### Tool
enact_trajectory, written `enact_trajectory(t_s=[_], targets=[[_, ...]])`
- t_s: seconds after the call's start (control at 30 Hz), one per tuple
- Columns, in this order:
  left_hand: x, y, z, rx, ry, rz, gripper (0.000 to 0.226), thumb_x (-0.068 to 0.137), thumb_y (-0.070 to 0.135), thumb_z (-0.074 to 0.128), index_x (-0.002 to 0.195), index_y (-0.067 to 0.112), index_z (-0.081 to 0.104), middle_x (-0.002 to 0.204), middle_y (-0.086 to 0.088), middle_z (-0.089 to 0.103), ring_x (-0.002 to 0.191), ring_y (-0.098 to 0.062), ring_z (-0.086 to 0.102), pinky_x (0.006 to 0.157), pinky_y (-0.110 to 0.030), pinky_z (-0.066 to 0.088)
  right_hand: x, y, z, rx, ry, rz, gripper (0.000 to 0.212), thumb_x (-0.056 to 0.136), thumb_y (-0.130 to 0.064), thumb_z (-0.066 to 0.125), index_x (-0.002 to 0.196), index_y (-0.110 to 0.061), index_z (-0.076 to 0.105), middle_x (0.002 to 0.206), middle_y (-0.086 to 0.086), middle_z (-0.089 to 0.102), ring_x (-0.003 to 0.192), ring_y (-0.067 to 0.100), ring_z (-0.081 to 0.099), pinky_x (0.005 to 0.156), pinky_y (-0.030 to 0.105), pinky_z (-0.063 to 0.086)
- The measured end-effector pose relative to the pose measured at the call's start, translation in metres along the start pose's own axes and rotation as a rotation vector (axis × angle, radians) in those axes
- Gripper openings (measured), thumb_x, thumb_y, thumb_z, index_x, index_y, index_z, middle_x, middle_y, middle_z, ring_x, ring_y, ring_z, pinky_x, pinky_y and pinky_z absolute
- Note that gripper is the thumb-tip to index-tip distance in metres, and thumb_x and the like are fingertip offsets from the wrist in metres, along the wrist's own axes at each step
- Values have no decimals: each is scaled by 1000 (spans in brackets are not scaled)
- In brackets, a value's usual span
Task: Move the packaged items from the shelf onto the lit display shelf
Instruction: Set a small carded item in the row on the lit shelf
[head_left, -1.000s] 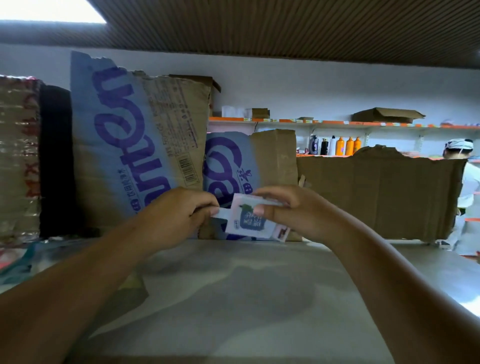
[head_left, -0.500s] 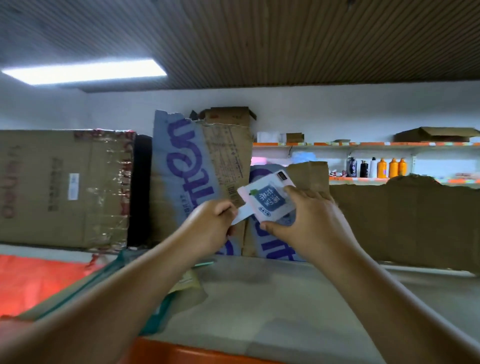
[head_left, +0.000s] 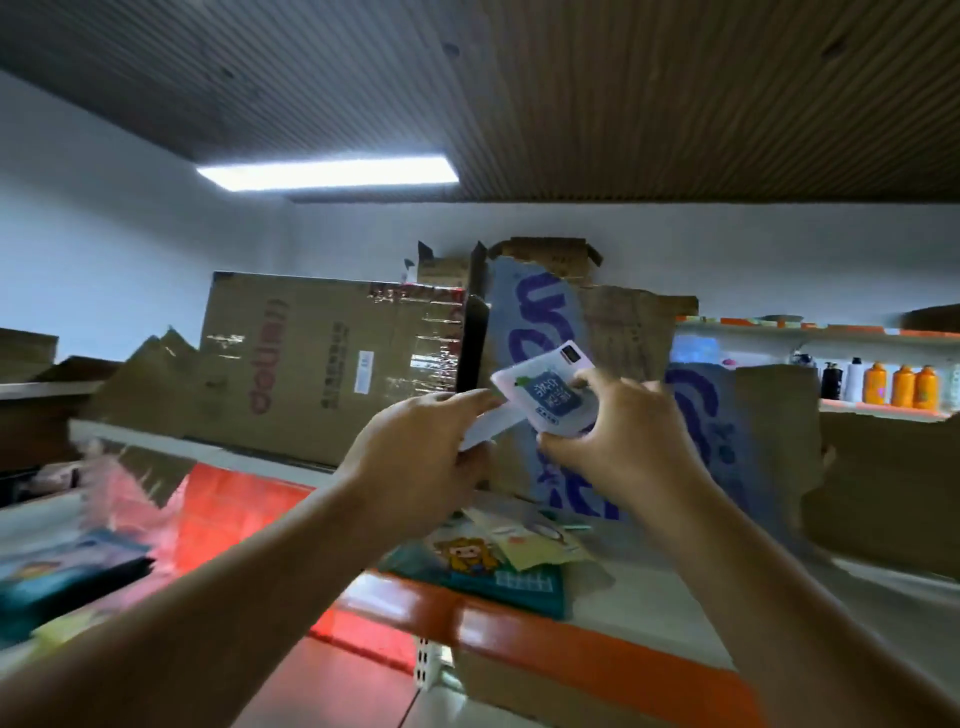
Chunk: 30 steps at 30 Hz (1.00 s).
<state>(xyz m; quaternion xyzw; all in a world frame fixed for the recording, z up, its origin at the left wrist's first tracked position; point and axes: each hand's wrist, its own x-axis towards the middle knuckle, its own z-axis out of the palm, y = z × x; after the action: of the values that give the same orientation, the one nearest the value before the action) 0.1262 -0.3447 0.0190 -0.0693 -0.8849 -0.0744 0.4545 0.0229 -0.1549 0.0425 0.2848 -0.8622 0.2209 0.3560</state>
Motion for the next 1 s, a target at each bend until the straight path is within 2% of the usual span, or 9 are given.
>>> enact_trajectory(t_s=[0.13, 0.2, 0.33, 0.47, 0.6, 0.73, 0.8, 0.87, 1.0], targets=[[-32, -46, -51, 91, 13, 7, 50, 84, 34, 54, 134, 32, 57, 103, -1, 72, 87, -30, 67, 68, -35, 50, 5, -73, 23, 91, -12, -43, 75, 71, -71, 64, 135, -37, 46, 123, -5, 60, 114, 20, 41, 91, 44, 48], [-50, -75, -76, 94, 20, -25, 46, 89, 29, 54, 135, 29, 59, 103, -3, 70, 86, -30, 67, 69, -35, 52, 6, -113, 40, 178, -20, -77, 74, 71, -70, 66, 134, -39, 44, 123, -6, 58, 112, 16, 39, 88, 40, 47], [-90, -125, -124, 129, 42, -86, 41, 99, 17, 52, 140, 23, 56, 108, -5, 61, 89, -27, 63, 74, -35, 50, 3, -188, 64, 459, -81, -147, 76, 67, -62, 78, 132, -41, 46, 118, -13, 60, 104, 10, 58, 83, 35, 56], [-128, -155, -167, 242, 65, -137, 41, 103, 17, 50, 144, 21, 54, 104, 3, 53, 87, -18, 55, 65, -22, 35, 0, -258, 91, 559, -78, -204, 77, 65, -58, 82, 133, -35, 53, 117, -11, 61, 103, 12, 58, 85, 36, 54], [-165, -186, -197, 287, 83, -210, 40, 103, 17, 51, 143, 22, 56, 110, -3, 59, 90, -20, 59, 70, -31, 45, -8, -314, 121, 634, -106, -270, 69, 70, -49, 83, 131, -29, 58, 122, -4, 61, 111, 17, 55, 87, 33, 48], [-194, -214, -208, 304, 64, -281, 39, 103, 18, 53, 141, 23, 57, 104, -4, 57, 86, -24, 60, 69, -37, 50, -17, -352, 147, 642, -158, -331, 57, 65, -52, 75, 117, -29, 66, 110, -7, 60, 107, 20, 54, 87, 35, 48], [-209, -227, -207, 308, 57, -320, 39, 103, 19, 52, 141, 24, 57, 101, 1, 53, 81, -18, 55, 63, -30, 42, -22, -364, 166, 673, -182, -337, 64, 57, -63, 65, 111, -30, 68, 102, -6, 62, 99, 20, 57, 84, 35, 48], [-223, -237, -203, 299, 23, -351, 38, 103, 22, 52, 141, 26, 57, 108, 1, 57, 83, -12, 52, 65, -26, 40, -27, -371, 190, 698, -186, -335, 73, 52, -65, 61, 116, -30, 66, 104, -4, 64, 101, 21, 57, 85, 33, 47], [-245, -256, -189, 274, -84, -400, 41, 100, 25, 57, 142, 26, 57, 122, 3, 68, 89, -11, 65, 75, -27, 56, -43, -370, 232, 748, -264, -301, 73, 57, -45, 77, 126, -23, 64, 105, -7, 62, 97, 12, 57, 78, 16, 40]])
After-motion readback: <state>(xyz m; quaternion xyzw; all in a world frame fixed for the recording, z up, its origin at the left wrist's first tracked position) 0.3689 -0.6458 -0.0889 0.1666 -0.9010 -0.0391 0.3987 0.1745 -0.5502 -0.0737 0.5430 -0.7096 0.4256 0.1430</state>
